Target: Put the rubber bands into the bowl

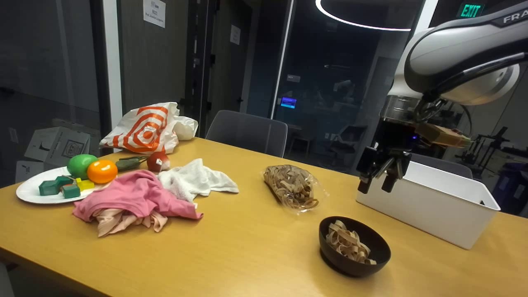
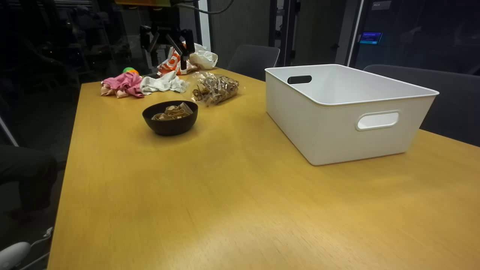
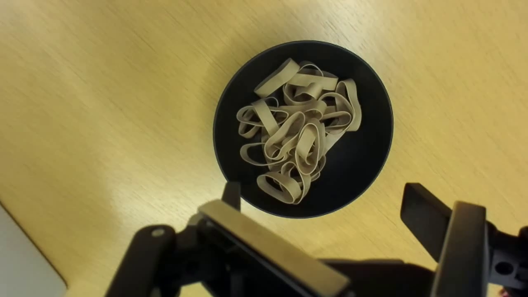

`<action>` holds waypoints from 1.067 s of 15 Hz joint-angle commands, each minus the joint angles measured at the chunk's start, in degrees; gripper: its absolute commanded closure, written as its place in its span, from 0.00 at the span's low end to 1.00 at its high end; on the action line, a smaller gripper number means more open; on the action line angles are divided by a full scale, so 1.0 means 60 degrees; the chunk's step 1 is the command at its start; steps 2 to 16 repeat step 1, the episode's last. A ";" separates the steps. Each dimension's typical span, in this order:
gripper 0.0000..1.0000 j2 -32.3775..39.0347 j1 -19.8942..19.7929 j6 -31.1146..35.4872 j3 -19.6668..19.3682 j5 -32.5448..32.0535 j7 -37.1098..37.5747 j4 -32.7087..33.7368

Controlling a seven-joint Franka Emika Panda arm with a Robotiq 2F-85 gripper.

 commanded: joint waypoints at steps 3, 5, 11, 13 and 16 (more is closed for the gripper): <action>0.00 0.0010 0.0012 -0.0026 -0.0009 -0.0002 0.0008 0.0025; 0.00 0.0010 0.0012 -0.0026 -0.0009 -0.0002 0.0008 0.0025; 0.00 0.0010 0.0012 -0.0026 -0.0009 -0.0002 0.0008 0.0025; 0.00 0.0010 0.0012 -0.0026 -0.0009 -0.0002 0.0008 0.0025; 0.00 0.0010 0.0012 -0.0026 -0.0009 -0.0002 0.0008 0.0025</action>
